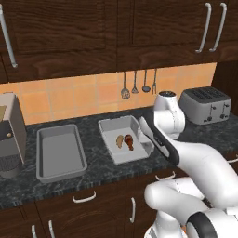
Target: Place one sweet potato and one chicken drumstick in each tupperware on the nearby counter, to pack two identical lunches.
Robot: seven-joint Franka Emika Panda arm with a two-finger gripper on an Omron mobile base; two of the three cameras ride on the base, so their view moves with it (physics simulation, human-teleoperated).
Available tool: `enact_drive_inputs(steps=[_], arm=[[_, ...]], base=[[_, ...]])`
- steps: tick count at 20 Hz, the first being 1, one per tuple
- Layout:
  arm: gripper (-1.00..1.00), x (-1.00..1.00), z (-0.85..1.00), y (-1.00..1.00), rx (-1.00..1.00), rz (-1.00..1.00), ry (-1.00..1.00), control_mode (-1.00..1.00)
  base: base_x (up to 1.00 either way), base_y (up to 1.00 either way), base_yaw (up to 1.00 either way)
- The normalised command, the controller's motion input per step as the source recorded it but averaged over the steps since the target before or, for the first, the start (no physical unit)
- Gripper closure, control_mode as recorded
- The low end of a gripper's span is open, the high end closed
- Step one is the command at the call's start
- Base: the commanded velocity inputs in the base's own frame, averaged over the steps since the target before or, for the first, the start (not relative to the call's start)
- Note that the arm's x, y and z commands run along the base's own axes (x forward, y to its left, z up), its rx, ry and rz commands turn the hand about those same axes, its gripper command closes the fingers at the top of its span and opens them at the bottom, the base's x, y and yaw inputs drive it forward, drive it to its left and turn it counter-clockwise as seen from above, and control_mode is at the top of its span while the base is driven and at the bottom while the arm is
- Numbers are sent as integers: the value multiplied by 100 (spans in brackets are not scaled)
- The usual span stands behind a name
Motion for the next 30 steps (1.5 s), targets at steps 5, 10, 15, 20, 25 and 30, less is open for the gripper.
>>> enact_drive_inputs(steps=[5,10,15,20,25,30], arm=[[-100,-100,7,0,0,3,-5,-100],[-100,-76,16,0,0,0,-19,-100],[-100,-28,36,0,0,0,-16,-100],[-100,0,0,0,0,0,0,100],[-100,0,0,0,0,0,0,100],[-100,0,0,0,0,0,0,100]], base=[[0,0,0],[0,0,0],[0,0,0],[-10,-2,-1],[-72,-53,-25],[-10,-100,-35]])
